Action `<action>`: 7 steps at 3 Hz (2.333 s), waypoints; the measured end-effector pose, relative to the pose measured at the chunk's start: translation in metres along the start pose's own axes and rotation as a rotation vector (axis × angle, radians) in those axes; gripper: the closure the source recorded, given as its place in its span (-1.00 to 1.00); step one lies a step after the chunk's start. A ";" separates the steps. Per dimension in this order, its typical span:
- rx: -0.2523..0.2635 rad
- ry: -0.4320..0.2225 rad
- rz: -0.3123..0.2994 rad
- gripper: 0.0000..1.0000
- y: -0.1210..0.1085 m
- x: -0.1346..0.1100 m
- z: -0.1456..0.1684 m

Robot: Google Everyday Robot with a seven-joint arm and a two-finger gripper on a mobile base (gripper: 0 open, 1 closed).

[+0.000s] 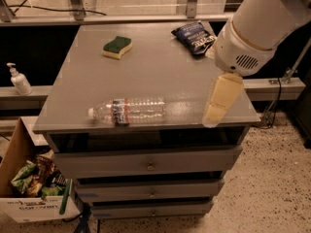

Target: Place water bottle upright

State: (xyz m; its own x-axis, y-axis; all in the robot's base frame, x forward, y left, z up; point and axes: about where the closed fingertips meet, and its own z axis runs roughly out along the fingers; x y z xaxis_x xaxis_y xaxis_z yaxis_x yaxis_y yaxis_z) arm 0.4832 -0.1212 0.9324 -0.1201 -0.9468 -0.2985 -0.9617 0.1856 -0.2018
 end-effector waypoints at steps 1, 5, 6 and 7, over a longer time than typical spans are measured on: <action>-0.010 -0.019 -0.014 -1.00 0.004 -0.037 0.019; -0.015 -0.030 -0.087 -1.00 0.028 -0.111 0.069; 0.007 -0.038 -0.101 -1.00 0.023 -0.125 0.083; 0.011 -0.030 -0.137 -1.00 0.014 -0.147 0.101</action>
Offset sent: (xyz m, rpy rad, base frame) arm 0.0078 0.1130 -0.0287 0.0086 0.0077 0.0679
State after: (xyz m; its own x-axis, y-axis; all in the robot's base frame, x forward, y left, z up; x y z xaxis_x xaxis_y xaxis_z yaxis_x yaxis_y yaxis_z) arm 0.5123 0.0471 0.8794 0.0194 -0.9551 -0.2957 -0.9657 0.0587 -0.2529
